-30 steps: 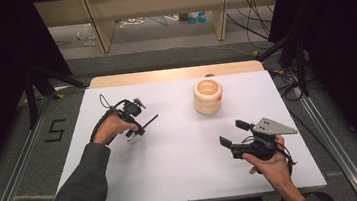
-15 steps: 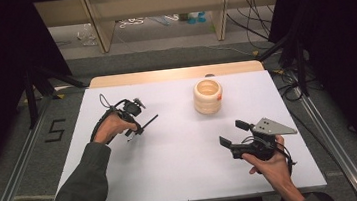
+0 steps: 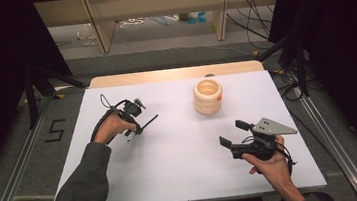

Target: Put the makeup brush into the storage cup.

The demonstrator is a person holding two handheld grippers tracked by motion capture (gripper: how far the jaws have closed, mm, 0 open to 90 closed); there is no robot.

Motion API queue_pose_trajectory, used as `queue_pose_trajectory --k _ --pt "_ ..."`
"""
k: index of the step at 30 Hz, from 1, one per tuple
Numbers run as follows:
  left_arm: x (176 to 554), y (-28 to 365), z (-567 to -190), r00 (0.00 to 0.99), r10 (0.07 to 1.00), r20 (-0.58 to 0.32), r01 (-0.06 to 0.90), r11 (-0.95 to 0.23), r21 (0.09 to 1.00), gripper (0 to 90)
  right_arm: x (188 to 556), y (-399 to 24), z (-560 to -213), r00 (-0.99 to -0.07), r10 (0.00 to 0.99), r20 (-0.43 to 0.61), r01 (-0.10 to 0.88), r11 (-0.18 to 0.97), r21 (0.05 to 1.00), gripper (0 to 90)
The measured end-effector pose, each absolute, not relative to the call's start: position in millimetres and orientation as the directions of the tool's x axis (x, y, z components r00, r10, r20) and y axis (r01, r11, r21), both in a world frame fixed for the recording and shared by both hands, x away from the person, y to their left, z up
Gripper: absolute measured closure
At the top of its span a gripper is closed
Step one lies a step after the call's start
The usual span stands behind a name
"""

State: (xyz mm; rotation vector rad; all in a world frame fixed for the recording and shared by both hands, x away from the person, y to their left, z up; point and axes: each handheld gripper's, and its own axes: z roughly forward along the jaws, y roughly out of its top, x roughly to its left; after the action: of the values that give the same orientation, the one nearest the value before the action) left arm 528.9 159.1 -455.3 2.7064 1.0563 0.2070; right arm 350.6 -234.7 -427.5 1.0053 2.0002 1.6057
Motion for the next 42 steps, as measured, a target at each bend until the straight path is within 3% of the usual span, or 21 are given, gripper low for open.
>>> queue_pose_trajectory --k 21,31,42 --pt "529.2 156.2 -459.4 0.742 0.670 0.032 0.644 -0.724 0.248 82.0 349.9 -234.4 -427.1 -0.674 0.726 0.139 0.293 0.090 0.952 15.9" --pt "531.3 160.5 -459.8 0.723 0.691 -0.016 0.672 -0.697 0.252 84.5 348.7 -234.3 -426.3 -0.672 0.727 0.142 0.300 0.092 0.950 15.9" --pt "531.4 160.2 -459.6 0.736 0.677 -0.001 0.654 -0.712 0.255 84.9 348.1 -234.8 -426.2 -0.667 0.735 0.127 0.293 0.102 0.951 15.9"
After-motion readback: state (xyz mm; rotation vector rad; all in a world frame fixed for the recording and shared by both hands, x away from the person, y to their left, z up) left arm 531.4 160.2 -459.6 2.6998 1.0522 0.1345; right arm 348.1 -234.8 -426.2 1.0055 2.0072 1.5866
